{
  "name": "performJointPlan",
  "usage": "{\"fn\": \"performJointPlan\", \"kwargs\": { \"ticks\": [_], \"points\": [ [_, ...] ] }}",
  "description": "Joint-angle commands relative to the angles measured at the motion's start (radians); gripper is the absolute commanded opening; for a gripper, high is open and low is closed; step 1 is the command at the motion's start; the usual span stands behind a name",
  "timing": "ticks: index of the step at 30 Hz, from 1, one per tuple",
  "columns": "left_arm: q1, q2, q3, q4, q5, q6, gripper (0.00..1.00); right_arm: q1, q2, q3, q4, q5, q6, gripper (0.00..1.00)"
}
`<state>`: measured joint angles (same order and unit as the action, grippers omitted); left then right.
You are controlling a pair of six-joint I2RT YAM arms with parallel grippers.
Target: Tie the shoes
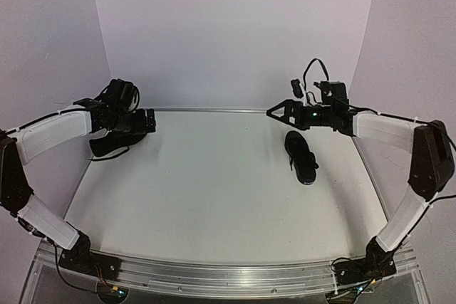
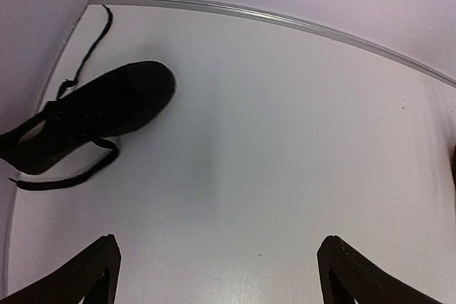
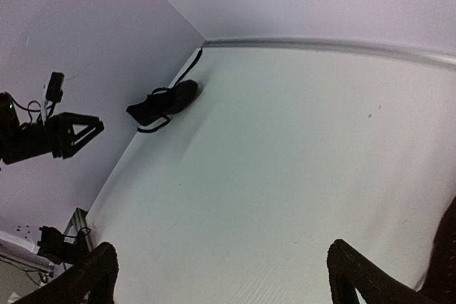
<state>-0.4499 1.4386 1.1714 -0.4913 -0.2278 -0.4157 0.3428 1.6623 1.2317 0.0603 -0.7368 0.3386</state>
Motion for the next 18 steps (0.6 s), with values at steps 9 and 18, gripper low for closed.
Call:
{"fn": "performJointPlan", "kwargs": {
  "ticks": [9,18],
  "points": [
    [0.398,0.390,0.364,-0.094,0.154,0.327,0.99,0.005,-0.033,-0.122,0.170,-0.103,0.068,0.98],
    [0.476,0.640,0.539,-0.015,0.117,0.486,0.96,0.005,-0.062,-0.194,0.167,-0.114,0.039,0.98]
  ]
}}
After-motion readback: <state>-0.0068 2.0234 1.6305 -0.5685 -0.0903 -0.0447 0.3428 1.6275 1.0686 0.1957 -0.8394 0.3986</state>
